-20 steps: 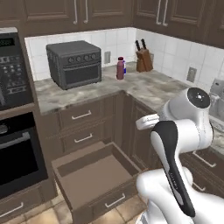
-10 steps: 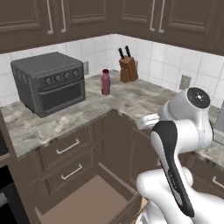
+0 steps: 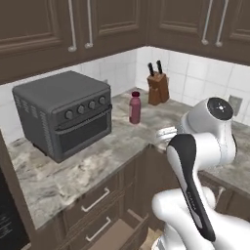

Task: Place the drinks on the dining counter in a tight cluster.

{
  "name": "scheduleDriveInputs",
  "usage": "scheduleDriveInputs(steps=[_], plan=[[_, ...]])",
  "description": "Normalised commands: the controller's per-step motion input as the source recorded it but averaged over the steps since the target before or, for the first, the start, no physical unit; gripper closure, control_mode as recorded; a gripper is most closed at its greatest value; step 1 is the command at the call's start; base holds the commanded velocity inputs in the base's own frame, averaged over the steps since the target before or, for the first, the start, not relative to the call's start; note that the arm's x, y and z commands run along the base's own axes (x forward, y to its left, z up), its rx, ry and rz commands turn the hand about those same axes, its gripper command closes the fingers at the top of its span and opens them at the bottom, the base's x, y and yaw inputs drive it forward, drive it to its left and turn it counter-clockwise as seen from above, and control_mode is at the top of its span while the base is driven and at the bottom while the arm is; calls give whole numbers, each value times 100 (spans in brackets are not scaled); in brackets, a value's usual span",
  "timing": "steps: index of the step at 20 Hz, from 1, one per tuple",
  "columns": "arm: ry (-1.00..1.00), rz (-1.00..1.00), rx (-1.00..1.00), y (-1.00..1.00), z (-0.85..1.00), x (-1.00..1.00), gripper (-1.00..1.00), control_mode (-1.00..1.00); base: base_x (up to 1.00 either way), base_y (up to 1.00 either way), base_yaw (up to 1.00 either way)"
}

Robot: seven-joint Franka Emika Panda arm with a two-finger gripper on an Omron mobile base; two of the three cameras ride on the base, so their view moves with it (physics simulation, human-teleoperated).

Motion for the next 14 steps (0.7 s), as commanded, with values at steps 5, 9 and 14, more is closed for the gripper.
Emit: scheduleDriveInputs(steps=[5,9,14], plan=[[0,0,0,0,0,0,-100,100,60,-21,-61],[0,0,0,0,0,0,-100,100,81,3,-63],[0,0,0,0,0,0,-100,100,77,57,-38]])
